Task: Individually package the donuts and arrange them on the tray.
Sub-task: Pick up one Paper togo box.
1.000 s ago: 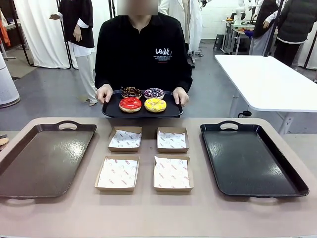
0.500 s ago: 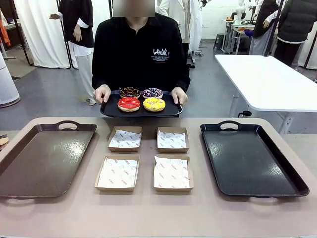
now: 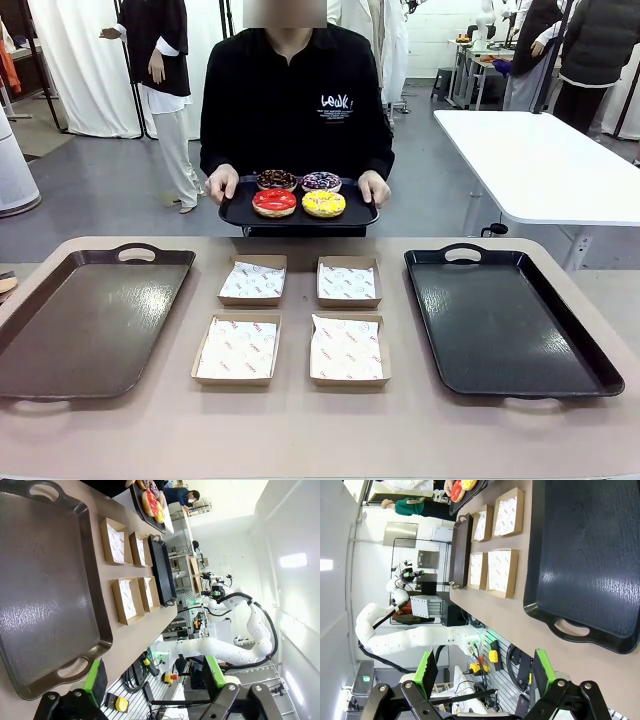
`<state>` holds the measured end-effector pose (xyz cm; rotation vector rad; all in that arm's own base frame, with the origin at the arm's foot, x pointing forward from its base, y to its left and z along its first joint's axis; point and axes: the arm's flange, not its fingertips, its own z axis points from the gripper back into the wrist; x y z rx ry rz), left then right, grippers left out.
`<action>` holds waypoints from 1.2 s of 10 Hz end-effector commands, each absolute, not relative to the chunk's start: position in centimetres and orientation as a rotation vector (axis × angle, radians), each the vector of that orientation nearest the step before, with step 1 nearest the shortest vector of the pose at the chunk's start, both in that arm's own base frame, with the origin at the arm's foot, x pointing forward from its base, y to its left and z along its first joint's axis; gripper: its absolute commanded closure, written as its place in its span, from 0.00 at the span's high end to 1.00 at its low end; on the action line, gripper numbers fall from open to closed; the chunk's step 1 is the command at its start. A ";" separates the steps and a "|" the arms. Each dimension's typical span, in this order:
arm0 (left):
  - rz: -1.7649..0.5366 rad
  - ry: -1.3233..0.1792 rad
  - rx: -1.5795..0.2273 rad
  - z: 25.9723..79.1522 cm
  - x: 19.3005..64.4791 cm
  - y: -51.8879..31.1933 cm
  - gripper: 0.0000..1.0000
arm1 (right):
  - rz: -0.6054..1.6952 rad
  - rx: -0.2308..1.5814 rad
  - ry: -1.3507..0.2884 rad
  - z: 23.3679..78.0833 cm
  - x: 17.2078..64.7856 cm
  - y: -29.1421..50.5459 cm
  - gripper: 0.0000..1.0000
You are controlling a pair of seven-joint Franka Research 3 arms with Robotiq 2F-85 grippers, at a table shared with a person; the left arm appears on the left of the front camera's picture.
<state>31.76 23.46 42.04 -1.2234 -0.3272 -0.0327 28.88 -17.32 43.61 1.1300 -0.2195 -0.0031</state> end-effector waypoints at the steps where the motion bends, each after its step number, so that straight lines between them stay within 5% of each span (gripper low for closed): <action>1: -0.031 -0.340 -1.234 42.1 31.8 23.5 1.00 | 0.005 1.135 -0.226 43.8 28.8 -17.3 1.00; 5: -0.031 -0.340 -1.234 42.1 31.8 23.5 1.00 | 0.006 1.044 -0.279 44.8 29.1 -15.7 1.00; 12: -0.031 -0.340 -1.234 42.1 31.8 23.5 1.00 | 0.029 0.606 -0.167 51.7 36.0 4.9 1.00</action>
